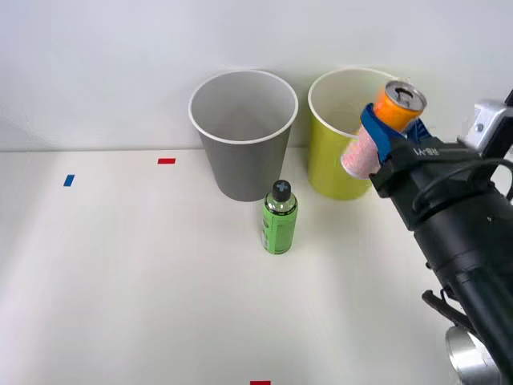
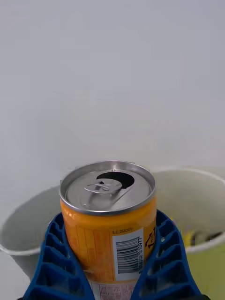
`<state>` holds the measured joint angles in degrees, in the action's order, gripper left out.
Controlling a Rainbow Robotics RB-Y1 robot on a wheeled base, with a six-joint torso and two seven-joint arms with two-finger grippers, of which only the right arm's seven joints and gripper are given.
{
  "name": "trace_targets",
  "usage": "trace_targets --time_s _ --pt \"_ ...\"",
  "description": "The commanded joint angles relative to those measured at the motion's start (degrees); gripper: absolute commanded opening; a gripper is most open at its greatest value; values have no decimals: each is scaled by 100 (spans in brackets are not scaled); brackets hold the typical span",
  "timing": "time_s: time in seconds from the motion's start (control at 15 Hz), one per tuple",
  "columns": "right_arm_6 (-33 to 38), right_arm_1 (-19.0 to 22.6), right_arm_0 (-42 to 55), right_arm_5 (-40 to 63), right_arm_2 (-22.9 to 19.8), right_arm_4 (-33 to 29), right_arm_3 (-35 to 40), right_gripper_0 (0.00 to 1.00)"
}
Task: Put cans in the gray bin, plastic bottles in the light green bin
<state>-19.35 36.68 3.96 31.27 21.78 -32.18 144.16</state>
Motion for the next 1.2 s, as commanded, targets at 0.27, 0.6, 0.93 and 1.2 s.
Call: trace_targets --time_s 0.27,0.6,0.93,1.2 --pt "-1229 -1084 -1759 -578 99 1055 -1276 0" --pt "-1722 -1717 -3086 -842 292 1064 -3131 0" --pt "-1634 -1875 -4176 -842 661 1064 -4520 0" --pt "-1598 -1867 -4685 -850 854 1073 -5231 0"
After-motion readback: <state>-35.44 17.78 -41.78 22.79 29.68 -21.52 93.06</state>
